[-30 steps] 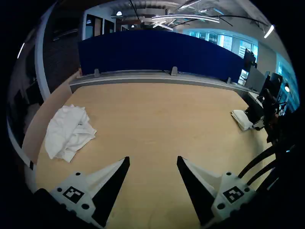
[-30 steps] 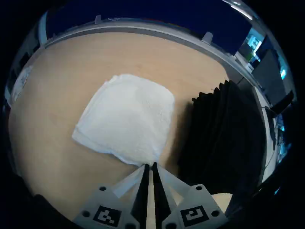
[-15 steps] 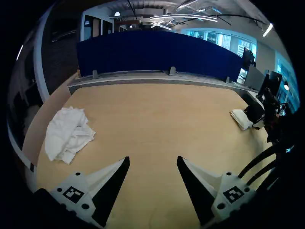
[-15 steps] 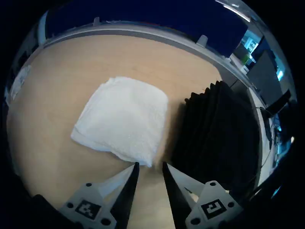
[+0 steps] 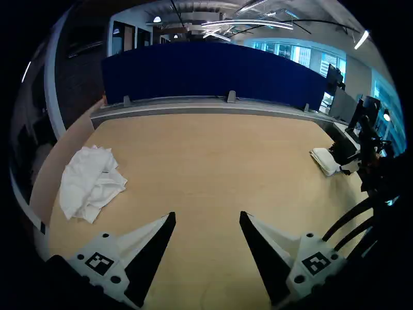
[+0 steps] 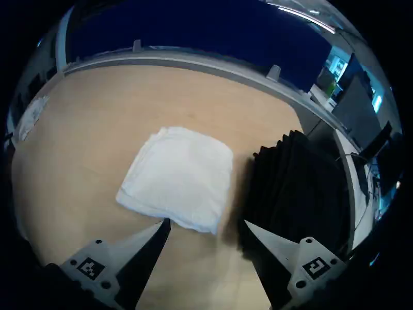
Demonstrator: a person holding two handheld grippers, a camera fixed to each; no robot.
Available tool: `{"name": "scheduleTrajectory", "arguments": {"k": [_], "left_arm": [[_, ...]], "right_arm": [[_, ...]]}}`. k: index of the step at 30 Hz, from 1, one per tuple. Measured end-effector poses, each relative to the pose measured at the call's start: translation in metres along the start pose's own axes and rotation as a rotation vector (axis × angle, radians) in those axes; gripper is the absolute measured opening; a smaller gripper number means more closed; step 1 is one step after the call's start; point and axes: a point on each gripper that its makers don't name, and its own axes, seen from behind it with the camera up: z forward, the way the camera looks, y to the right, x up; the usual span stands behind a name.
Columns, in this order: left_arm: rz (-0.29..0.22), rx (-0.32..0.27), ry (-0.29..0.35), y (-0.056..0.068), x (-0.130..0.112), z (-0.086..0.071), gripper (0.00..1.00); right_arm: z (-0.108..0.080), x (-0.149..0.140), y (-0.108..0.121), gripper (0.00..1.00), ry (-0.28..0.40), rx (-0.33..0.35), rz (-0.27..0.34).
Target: Fold towel
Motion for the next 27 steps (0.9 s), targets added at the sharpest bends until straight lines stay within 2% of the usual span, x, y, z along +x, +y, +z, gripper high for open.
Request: {"name": "scheduleTrajectory", "arguments": {"k": [6,12,18,27], "left_arm": [[0.003,-0.001,0.001,0.002,0.0,0.0,0.92],[0.008,0.002,0.002,0.002,0.002,-0.002,0.92],[0.008,0.005,0.003,0.0,0.002,-0.003,0.92],[0.011,0.011,0.0,-0.004,-0.001,-0.001,0.92]], "right_arm": [[0.005,0.02,-0.017,1.0,0.043,0.032,0.026],[0.013,0.028,-0.036,1.0,0.05,0.062,0.015],[0.02,0.021,-0.044,1.0,0.033,0.072,0.01],[0.036,-0.005,-0.042,1.0,-0.024,0.074,0.018]]}}
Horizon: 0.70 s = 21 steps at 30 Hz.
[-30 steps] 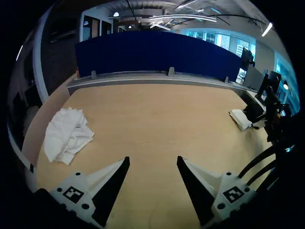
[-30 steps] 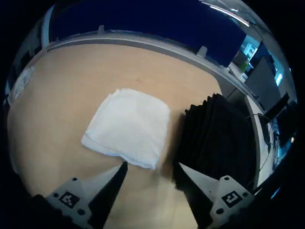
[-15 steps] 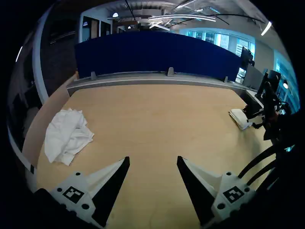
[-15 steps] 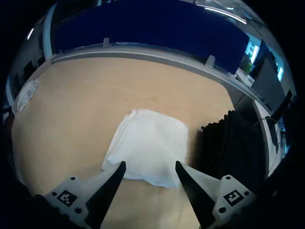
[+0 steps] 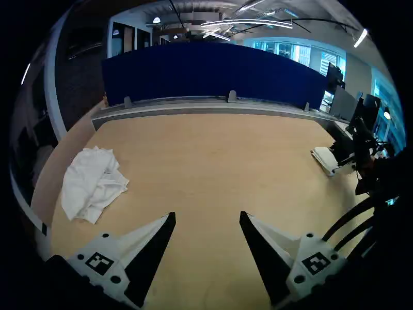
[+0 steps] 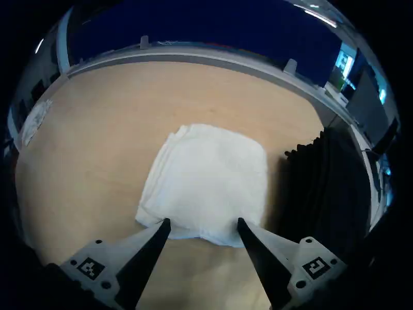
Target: Fold towel
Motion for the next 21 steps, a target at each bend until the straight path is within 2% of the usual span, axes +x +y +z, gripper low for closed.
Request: {"name": "scheduleTrajectory", "arguments": {"k": [6,14,21], "left_arm": [[0.003,0.002,-0.001,-0.001,0.001,0.0,0.92],[0.001,0.001,0.007,-0.005,0.005,-0.002,0.92],[-0.005,-0.004,0.02,-0.008,0.007,-0.003,0.92]], "right_arm": [[0.0,0.002,0.0,1.0,0.003,-0.004,-0.004],[-0.026,0.028,-0.002,1.0,0.09,-0.016,0.007],[-0.041,0.04,-0.001,1.0,0.127,-0.027,0.019]]}}
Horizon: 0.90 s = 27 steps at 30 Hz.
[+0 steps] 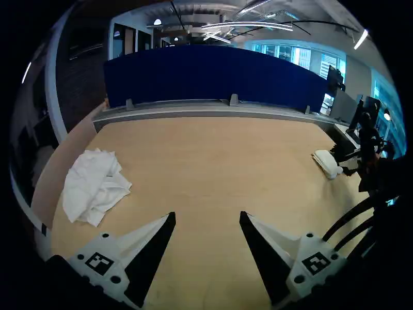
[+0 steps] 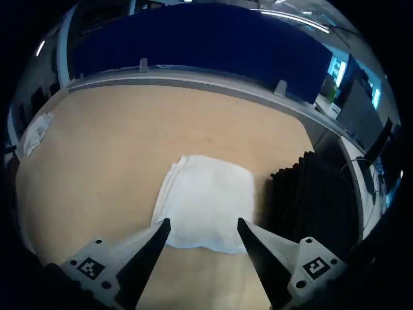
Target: Fold towel
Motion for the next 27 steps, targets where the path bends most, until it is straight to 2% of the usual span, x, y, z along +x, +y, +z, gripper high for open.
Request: {"name": "scheduleTrajectory", "arguments": {"k": [6,10,18,27], "left_arm": [[0.003,-0.011,0.009,-0.001,0.001,-0.002,0.92],[0.004,-0.019,0.021,-0.002,0.004,-0.003,0.92],[0.0,-0.04,0.062,-0.004,0.018,-0.003,0.92],[0.002,-0.068,0.113,-0.003,0.037,-0.001,0.92]], "right_arm": [[-0.017,0.024,-0.013,1.0,0.079,0.009,0.019],[-0.039,0.046,-0.029,1.0,0.171,0.017,0.042],[-0.106,0.095,-0.082,1.0,0.394,0.053,0.09],[-0.182,0.131,-0.154,1.0,0.612,0.067,0.144]]}}
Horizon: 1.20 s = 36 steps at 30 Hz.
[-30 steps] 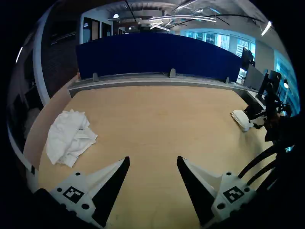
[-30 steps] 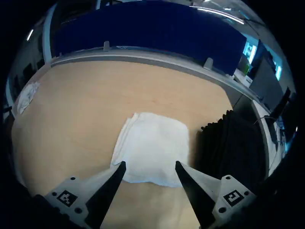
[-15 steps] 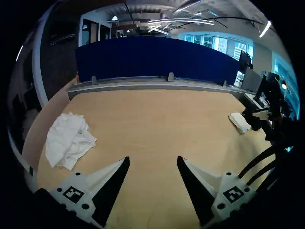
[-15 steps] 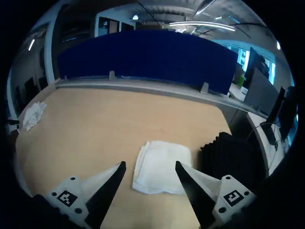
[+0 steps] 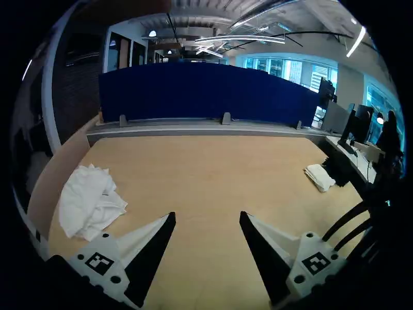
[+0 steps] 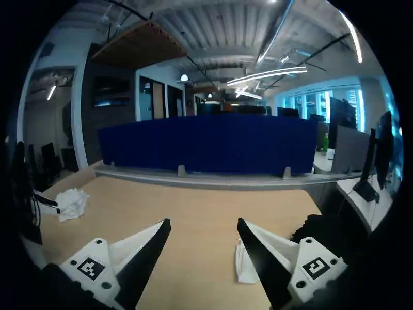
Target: Fold towel
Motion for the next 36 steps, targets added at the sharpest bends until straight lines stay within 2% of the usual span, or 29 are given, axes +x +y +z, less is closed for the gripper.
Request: {"name": "scheduleTrajectory", "arguments": {"k": [5,9,15,21,26,30,33,36], "left_arm": [[0.003,-0.009,0.044,0.0,0.012,0.001,0.92],[0.012,-0.021,0.083,0.002,0.022,0.0,0.92],[0.006,-0.027,0.119,0.0,0.03,-0.002,0.92],[0.006,-0.015,0.177,-0.006,0.042,-0.006,0.92],[0.018,0.025,0.276,-0.016,0.066,-0.013,0.92],[0.034,0.086,0.369,-0.029,0.085,-0.02,0.92],[0.055,0.117,0.409,-0.035,0.09,-0.022,0.92],[0.068,0.121,0.431,-0.036,0.091,-0.023,0.92]], "right_arm": [[-0.021,0.023,-0.036,1.0,0.111,-0.019,0.045],[-0.031,0.028,-0.058,1.0,0.159,-0.026,0.035],[-0.033,0.027,-0.076,1.0,0.154,-0.031,0.023],[-0.031,0.03,-0.084,1.0,0.157,-0.03,0.033],[-0.026,0.032,-0.092,1.0,0.155,-0.033,0.03],[-0.02,0.03,-0.101,1.0,0.149,-0.023,0.02],[-0.014,0.027,-0.11,1.0,0.128,-0.005,0.012],[-0.011,0.027,-0.118,1.0,0.11,0.012,-0.001]]}}
